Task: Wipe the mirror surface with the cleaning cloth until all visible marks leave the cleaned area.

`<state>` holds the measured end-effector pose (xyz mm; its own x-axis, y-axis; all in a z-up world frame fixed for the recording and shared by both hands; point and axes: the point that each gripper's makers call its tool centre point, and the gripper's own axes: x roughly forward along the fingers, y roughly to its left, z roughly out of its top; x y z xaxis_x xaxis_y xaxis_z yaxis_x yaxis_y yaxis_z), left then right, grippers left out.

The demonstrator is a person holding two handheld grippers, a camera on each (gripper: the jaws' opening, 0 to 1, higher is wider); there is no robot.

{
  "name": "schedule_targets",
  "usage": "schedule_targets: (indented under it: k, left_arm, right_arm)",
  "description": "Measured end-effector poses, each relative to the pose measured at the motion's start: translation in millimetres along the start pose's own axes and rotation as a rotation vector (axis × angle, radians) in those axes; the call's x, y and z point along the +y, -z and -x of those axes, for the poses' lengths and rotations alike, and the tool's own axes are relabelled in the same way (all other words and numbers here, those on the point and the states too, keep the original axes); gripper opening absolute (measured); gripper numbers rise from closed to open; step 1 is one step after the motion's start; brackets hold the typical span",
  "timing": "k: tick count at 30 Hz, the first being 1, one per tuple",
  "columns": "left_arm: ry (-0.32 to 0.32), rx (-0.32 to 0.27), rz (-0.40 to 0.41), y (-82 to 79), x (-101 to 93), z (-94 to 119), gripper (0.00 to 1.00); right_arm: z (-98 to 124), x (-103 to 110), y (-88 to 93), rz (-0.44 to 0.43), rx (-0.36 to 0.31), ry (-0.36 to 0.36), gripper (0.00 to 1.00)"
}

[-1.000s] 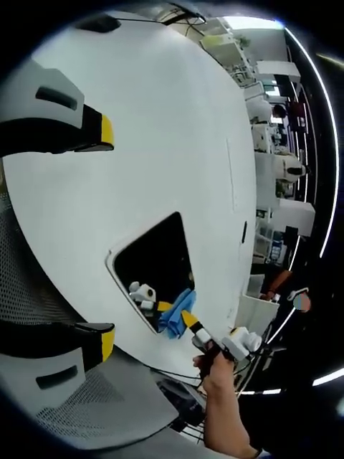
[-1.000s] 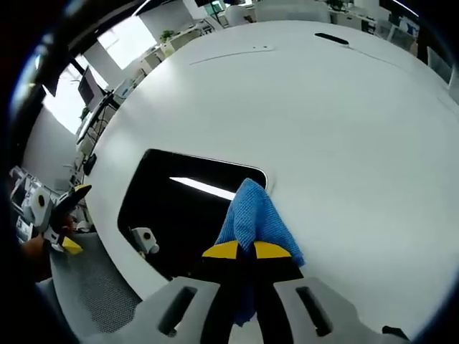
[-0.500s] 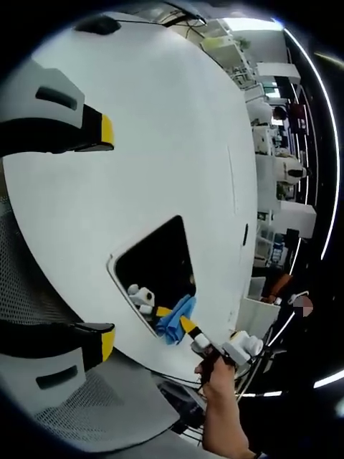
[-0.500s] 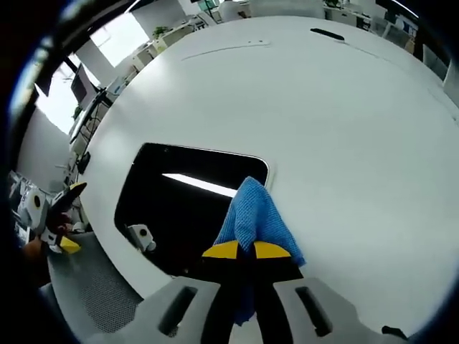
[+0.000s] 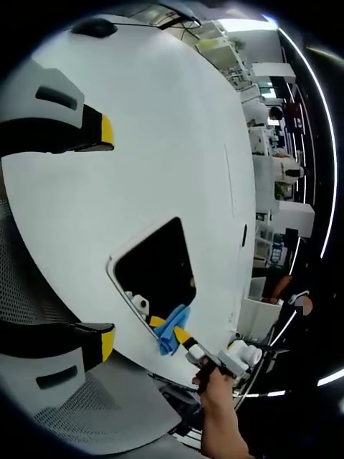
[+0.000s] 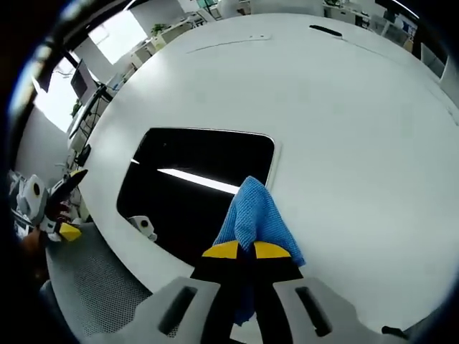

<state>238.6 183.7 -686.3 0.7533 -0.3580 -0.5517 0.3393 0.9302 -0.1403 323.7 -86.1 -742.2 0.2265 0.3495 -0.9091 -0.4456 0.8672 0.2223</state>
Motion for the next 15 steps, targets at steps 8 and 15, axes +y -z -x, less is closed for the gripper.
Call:
schedule_targets:
  k: [8, 15]
  left_arm:
    - [0.000, -0.009, 0.004, -2.5, -1.8, 1.6, 0.99]
    - [0.005, -0.011, 0.004, -3.7, -3.6, 2.6, 0.98]
  right_arm:
    - [3.8, 3.5, 7.0, -0.008, -0.013, 0.008, 0.00]
    - [7.5, 6.0, 13.0, -0.032, -0.004, 0.007, 0.00]
